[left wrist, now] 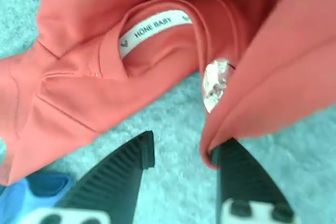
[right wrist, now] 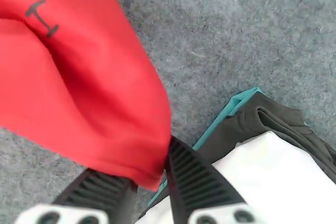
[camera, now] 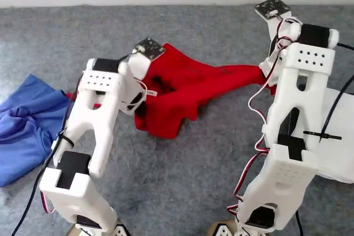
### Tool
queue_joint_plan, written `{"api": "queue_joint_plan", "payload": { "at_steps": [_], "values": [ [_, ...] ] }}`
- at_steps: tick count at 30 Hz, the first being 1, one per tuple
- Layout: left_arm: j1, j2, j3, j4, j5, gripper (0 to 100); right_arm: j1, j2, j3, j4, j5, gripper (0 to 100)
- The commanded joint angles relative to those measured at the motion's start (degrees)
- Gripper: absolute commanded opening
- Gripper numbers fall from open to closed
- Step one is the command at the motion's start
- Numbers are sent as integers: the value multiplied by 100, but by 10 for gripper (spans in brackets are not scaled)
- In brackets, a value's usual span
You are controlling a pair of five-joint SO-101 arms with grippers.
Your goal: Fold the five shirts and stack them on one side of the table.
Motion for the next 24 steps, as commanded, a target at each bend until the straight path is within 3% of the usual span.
{"api": "queue_joint_plan", "payload": {
  "at_steps": [1, 6, 12, 20, 24],
  "values": [
    [202, -88, -813, 730, -62, 184, -48, -365, -237, 66, 44, 9],
    [756, -88, -1956, 1732, 79, 184, -154, -356, -237, 66, 44, 9],
    [1301, -484, -2097, 1776, 466, 184, -154, -286, -237, 75, 44, 9],
    [2127, -941, -734, 1723, 466, 184, -136, -163, -237, 101, 18, 9],
    [1890, -756, 163, 985, 440, 184, -119, -198, -255, 75, 44, 9]
  ]
}}
